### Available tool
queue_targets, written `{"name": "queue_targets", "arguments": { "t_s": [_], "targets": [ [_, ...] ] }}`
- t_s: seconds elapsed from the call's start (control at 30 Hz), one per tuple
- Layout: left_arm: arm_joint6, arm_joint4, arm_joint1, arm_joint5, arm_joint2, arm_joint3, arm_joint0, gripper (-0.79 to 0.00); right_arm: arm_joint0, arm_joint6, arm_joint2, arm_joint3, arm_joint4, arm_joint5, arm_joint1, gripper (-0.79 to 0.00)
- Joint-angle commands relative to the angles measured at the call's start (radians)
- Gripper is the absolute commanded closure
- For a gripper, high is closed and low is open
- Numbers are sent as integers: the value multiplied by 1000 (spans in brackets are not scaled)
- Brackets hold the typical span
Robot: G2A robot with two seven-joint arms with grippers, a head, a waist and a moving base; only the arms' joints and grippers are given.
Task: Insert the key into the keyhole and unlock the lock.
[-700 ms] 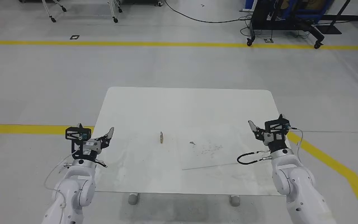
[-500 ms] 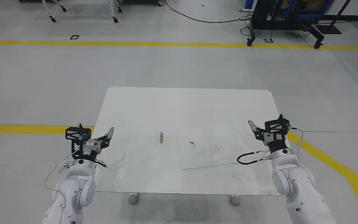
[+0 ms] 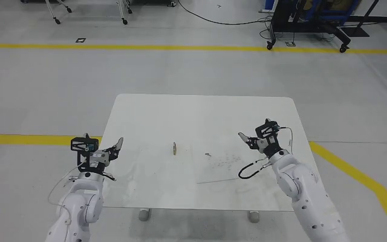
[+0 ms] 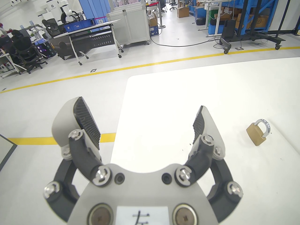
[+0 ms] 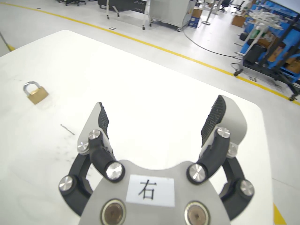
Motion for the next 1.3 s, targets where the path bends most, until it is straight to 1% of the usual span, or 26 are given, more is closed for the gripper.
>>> {"name": "queue_targets", "arguments": {
  "t_s": [0.0, 0.33, 0.37, 0.4, 0.43, 0.47, 0.5, 0.57, 0.67, 0.77, 0.83, 0.93, 1.07, 1.17, 1.23, 1.27],
  "targets": [
    [0, 0, 0, 0, 0, 0, 0, -785, 36, 33, -11, 30, 13, -23, -1, -785],
    [0, 0, 0, 0, 0, 0, 0, -785, 36, 33, -11, 30, 13, -23, -1, -785],
    [0, 0, 0, 0, 0, 0, 0, -785, 33, 22, -18, 33, 60, -52, -3, -785],
    [0, 0, 0, 0, 0, 0, 0, -785, 32, 12, -21, 41, 112, -84, -5, -785],
    [0, 0, 0, 0, 0, 0, 0, -785, 45, -3, -17, 80, 228, -188, -6, -785],
    [0, 0, 0, 0, 0, 0, 0, -785, 69, 7, -10, 129, 286, -270, -4, -785],
    [0, 0, 0, 0, 0, 0, 0, -785, 96, 24, -9, 166, 306, -329, -2, -785],
    [0, 0, 0, 0, 0, 0, 0, -785, 143, 46, -37, 214, 318, -466, 0, -785],
    [0, 0, 0, 0, 0, 0, 0, -785, 201, 62, -84, 270, 283, -585, -1, -785],
    [0, 0, 0, 0, 0, 0, 0, -785, 253, 73, -139, 315, 243, -682, -4, -785],
    [0, 0, 0, 0, 0, 0, 0, -785, 284, 87, -174, 340, 192, -692, -8, -785],
    [0, 0, 0, 0, 0, 0, 0, -785, 323, 93, -233, 370, 129, -744, -14, -785],
    [0, 0, 0, 0, 0, 0, 0, -785, 366, 101, -310, 407, 83, -745, -18, -785],
    [0, 0, 0, 0, 0, 0, 0, -785, 394, 130, -352, 428, 18, -690, -25, -785],
    [0, 0, 0, 0, 0, 0, 0, -785, 409, 131, -377, 442, -4, -677, -31, -785],
    [0, 0, 0, 0, 0, 0, 0, -785, 416, 133, -386, 449, -16, -664, -33, -773]
  ]
}}
